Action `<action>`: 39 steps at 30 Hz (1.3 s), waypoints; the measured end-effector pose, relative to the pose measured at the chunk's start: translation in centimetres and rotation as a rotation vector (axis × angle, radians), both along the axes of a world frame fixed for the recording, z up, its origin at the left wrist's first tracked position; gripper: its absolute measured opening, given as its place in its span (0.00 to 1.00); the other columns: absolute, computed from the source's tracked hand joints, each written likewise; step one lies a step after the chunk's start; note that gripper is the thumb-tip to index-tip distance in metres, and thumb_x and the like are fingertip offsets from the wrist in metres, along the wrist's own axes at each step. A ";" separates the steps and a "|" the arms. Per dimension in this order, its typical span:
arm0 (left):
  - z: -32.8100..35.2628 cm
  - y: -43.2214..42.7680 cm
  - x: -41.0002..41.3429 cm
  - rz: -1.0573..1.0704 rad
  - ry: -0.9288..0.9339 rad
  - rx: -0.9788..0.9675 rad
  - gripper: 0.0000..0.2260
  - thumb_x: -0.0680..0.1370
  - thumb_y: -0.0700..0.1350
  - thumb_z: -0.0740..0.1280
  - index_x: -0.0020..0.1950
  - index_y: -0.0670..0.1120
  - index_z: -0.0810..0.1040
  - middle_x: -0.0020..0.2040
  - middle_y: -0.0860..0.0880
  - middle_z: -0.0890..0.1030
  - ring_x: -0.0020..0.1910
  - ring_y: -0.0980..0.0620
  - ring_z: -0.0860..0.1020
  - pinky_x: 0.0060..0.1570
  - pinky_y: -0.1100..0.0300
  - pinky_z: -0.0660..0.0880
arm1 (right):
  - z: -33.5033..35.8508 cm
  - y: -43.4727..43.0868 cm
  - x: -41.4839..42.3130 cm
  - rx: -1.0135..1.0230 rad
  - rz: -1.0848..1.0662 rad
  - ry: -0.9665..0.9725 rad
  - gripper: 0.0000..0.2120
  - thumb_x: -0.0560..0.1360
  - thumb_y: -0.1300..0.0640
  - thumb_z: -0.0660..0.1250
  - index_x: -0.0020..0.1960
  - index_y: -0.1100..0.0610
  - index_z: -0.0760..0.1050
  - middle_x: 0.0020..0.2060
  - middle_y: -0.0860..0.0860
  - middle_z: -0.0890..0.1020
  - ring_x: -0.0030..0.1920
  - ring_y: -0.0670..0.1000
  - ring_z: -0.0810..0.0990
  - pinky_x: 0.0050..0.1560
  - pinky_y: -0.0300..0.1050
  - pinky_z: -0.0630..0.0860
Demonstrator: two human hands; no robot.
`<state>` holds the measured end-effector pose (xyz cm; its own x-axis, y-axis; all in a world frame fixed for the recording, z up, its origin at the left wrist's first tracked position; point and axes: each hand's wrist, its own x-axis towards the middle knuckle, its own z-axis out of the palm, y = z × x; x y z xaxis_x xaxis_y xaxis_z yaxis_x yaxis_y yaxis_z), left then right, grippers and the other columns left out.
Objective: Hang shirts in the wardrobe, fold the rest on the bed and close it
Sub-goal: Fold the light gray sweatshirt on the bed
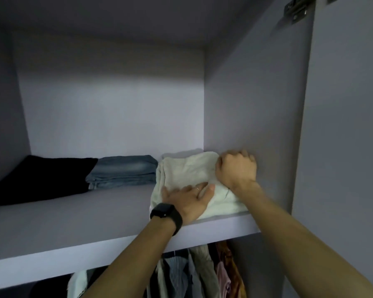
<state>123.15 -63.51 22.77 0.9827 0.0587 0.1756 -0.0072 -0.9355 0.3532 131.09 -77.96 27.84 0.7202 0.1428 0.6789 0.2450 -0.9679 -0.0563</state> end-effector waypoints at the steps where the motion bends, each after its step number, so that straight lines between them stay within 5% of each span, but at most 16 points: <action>1: -0.4 0.2 -0.2 0.017 0.002 0.046 0.38 0.67 0.79 0.31 0.76 0.72 0.52 0.80 0.53 0.61 0.78 0.42 0.57 0.73 0.37 0.37 | -0.9 -0.2 -1.2 0.094 0.020 -0.039 0.19 0.78 0.46 0.56 0.55 0.52 0.83 0.55 0.52 0.83 0.58 0.59 0.77 0.58 0.51 0.70; 6: -0.5 0.1 -0.4 0.045 0.061 0.130 0.37 0.69 0.79 0.34 0.77 0.71 0.45 0.82 0.51 0.53 0.79 0.38 0.51 0.73 0.35 0.39 | -7.5 -1.6 -4.2 0.139 0.158 -0.038 0.30 0.77 0.43 0.45 0.65 0.48 0.80 0.70 0.51 0.76 0.73 0.57 0.68 0.72 0.54 0.62; 13: 0.1 1.2 -0.4 0.033 0.094 0.163 0.34 0.74 0.76 0.37 0.79 0.66 0.47 0.81 0.51 0.55 0.78 0.42 0.57 0.75 0.40 0.50 | -6.9 -2.5 -0.8 0.060 0.186 0.169 0.25 0.80 0.42 0.47 0.73 0.38 0.69 0.77 0.43 0.64 0.77 0.49 0.59 0.75 0.49 0.51; 18: -2.1 4.6 -3.2 -0.006 -0.012 0.209 0.34 0.75 0.74 0.40 0.79 0.64 0.52 0.81 0.54 0.56 0.80 0.49 0.50 0.75 0.39 0.45 | -9.3 -2.1 -4.6 0.231 0.126 0.216 0.24 0.83 0.39 0.40 0.79 0.34 0.51 0.82 0.46 0.48 0.80 0.50 0.42 0.78 0.55 0.39; 22: -2.5 2.8 -4.9 0.009 -0.280 0.300 0.27 0.82 0.62 0.46 0.78 0.53 0.62 0.76 0.47 0.68 0.76 0.45 0.60 0.74 0.40 0.53 | -11.8 -3.1 -9.6 0.280 0.159 0.438 0.27 0.83 0.37 0.44 0.79 0.33 0.38 0.80 0.42 0.36 0.80 0.49 0.35 0.79 0.62 0.42; 25: -4.6 0.5 -7.7 -0.125 -0.517 0.279 0.25 0.81 0.56 0.56 0.77 0.49 0.65 0.75 0.46 0.68 0.75 0.44 0.63 0.73 0.41 0.55 | -13.0 -4.7 -14.7 0.343 0.144 0.520 0.30 0.82 0.42 0.56 0.81 0.38 0.47 0.82 0.46 0.45 0.80 0.55 0.54 0.78 0.54 0.56; 28: -9.9 -3.7 -12.9 -0.403 -0.559 0.227 0.22 0.77 0.53 0.63 0.70 0.50 0.74 0.70 0.46 0.74 0.69 0.43 0.71 0.70 0.41 0.64 | -16.4 -7.5 -23.8 0.382 0.060 0.428 0.28 0.82 0.48 0.61 0.80 0.44 0.57 0.81 0.47 0.55 0.78 0.53 0.62 0.74 0.48 0.62; 32: -16.5 -10.1 -20.3 -0.749 -0.405 0.098 0.22 0.75 0.49 0.68 0.69 0.47 0.76 0.60 0.46 0.80 0.56 0.42 0.79 0.56 0.47 0.75 | -21.7 -11.2 -37.4 0.481 -0.071 0.315 0.21 0.82 0.47 0.61 0.75 0.41 0.67 0.77 0.43 0.65 0.75 0.48 0.65 0.71 0.44 0.66; 39: -25.9 -24.7 -38.3 -1.331 -0.092 0.109 0.21 0.79 0.51 0.60 0.73 0.55 0.70 0.58 0.51 0.81 0.54 0.47 0.78 0.52 0.55 0.74 | -33.7 -19.6 -64.7 0.654 -0.777 0.353 0.18 0.79 0.57 0.68 0.69 0.49 0.77 0.69 0.48 0.76 0.67 0.54 0.75 0.66 0.39 0.66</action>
